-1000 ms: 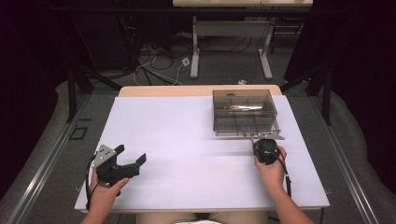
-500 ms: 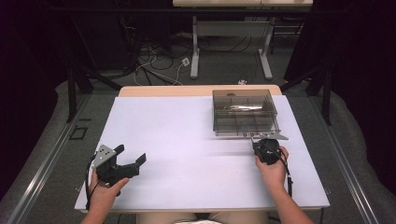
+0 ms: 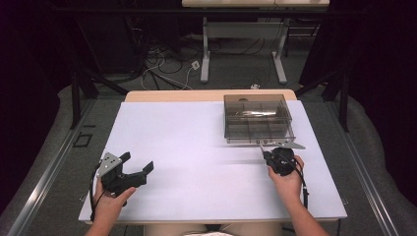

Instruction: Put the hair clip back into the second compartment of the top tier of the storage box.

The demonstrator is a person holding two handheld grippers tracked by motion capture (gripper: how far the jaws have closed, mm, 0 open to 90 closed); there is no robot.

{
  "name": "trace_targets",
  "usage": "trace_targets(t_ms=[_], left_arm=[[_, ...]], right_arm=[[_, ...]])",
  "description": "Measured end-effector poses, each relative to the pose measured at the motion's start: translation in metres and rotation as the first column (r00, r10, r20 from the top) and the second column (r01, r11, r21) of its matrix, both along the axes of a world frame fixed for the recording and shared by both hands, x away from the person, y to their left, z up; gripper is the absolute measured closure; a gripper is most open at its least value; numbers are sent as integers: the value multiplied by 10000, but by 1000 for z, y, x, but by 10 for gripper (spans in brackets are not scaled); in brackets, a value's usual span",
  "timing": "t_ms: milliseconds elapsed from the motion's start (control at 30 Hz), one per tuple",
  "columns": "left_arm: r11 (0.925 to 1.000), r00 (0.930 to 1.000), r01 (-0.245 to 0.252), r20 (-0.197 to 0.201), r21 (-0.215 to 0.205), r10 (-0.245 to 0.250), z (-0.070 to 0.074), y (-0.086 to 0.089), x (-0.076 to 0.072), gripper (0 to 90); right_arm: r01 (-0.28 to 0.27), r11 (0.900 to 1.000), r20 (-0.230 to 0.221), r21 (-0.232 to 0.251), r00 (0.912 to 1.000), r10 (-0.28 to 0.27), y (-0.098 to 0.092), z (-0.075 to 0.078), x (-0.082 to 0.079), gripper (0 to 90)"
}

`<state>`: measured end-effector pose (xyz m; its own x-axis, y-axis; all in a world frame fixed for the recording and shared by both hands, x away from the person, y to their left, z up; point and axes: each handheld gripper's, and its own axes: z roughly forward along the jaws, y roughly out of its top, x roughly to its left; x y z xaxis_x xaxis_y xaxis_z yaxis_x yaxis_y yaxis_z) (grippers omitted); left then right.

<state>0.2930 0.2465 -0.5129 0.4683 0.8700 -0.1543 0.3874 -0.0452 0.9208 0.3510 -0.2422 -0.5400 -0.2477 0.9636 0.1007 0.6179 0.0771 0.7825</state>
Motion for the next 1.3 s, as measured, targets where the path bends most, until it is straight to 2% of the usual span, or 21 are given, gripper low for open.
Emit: trace_targets(t_ms=[200, 433, 1300], left_arm=[[9999, 9999, -68, 153, -120, 70, 0, 0, 0, 34], [9997, 9998, -155, 140, -202, 158, 0, 1, 0, 34], [9998, 9998, -34, 212, -221, 38, 0, 0, 0, 3]], right_arm=[[-212, 9998, 64, 19, 9998, 212, 1, 2, -3, 874], [-413, 9991, 109, 114, 9991, 412, 4, 4, -6, 874], [-1215, 9915, 282, 475, 9923, 1202, 18, 16, -19, 873]])
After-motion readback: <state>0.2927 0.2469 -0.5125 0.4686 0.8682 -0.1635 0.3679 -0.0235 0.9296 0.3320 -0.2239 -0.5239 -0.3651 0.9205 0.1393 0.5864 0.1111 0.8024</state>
